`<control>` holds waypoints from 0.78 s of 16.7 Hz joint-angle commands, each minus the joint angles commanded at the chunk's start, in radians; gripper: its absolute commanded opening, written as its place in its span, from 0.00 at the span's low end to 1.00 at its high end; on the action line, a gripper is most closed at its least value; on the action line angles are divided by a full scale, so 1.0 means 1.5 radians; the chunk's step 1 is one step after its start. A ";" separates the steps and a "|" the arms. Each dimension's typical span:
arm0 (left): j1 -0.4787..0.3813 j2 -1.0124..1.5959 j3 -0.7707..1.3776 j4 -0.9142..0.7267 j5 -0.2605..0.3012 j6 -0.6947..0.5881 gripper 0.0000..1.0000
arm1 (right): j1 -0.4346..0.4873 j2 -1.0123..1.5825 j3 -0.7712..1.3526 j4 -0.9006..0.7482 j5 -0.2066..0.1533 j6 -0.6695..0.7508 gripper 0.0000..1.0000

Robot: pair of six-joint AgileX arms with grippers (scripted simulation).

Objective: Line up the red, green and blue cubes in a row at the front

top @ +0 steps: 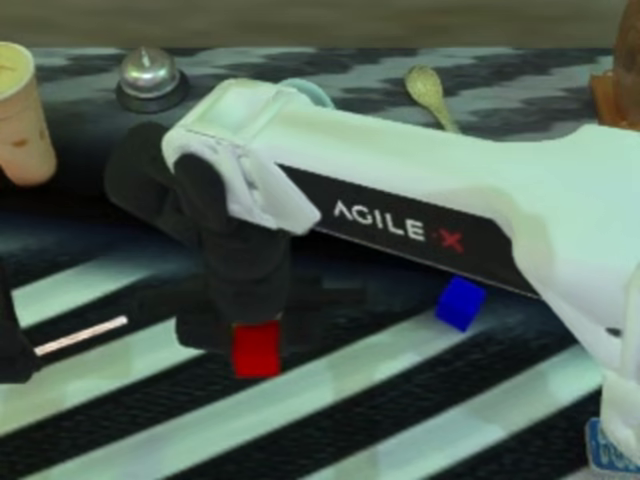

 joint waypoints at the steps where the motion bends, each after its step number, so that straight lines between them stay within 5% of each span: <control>1: 0.000 0.000 0.000 0.000 0.000 0.000 1.00 | 0.008 -0.002 0.000 0.000 0.000 0.008 0.00; 7: 0.000 0.000 0.000 0.000 0.000 0.000 1.00 | 0.009 0.003 -0.011 0.012 -0.001 0.009 0.00; 13: 0.000 0.000 0.000 0.000 0.000 0.000 1.00 | 0.010 0.027 -0.113 0.146 0.000 0.011 0.00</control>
